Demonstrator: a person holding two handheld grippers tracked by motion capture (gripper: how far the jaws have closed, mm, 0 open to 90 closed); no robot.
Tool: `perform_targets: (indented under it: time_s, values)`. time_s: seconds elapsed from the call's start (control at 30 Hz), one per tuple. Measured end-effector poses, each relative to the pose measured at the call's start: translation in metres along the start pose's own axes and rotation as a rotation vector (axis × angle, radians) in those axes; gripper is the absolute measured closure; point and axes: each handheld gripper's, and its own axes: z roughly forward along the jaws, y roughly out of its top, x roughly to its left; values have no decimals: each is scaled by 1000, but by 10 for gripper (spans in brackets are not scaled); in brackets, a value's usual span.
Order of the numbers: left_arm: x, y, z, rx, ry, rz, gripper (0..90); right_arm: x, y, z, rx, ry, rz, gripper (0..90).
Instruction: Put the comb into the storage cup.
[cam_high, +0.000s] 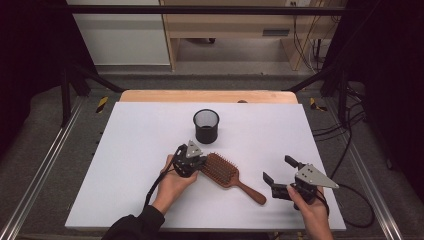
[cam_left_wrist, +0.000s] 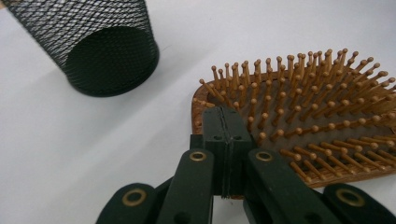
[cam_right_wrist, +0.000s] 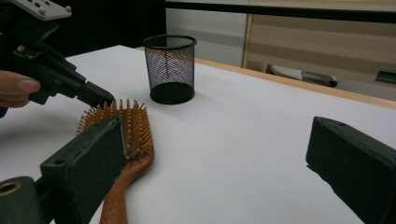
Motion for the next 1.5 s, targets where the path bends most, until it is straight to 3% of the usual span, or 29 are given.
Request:
perform_targets:
  time_s: [0.33, 0.8, 0.97, 1.27, 1.3, 1.5]
  values:
    - [-14, 5, 6, -1, -23, 17, 900, 0, 0, 0, -1, 1, 1, 46]
    - [-14, 3, 5, -9, -14, 15, 900, 0, 0, 0, -1, 1, 0, 45]
    - [-13, 3, 2, -37, -4, 4, 900, 0, 0, 0, -4, 0, 1, 44]
    - [-7, -3, -27, -139, 38, -2, 900, 0, 0, 0, -2, -4, 2, 42]
    - [-6, -8, -37, -163, 45, -3, 900, 0, 0, 0, -1, -6, 2, 42]
    - [-1, -28, -66, -208, 90, 4, 900, 0, 0, 0, 6, -7, 0, 40]
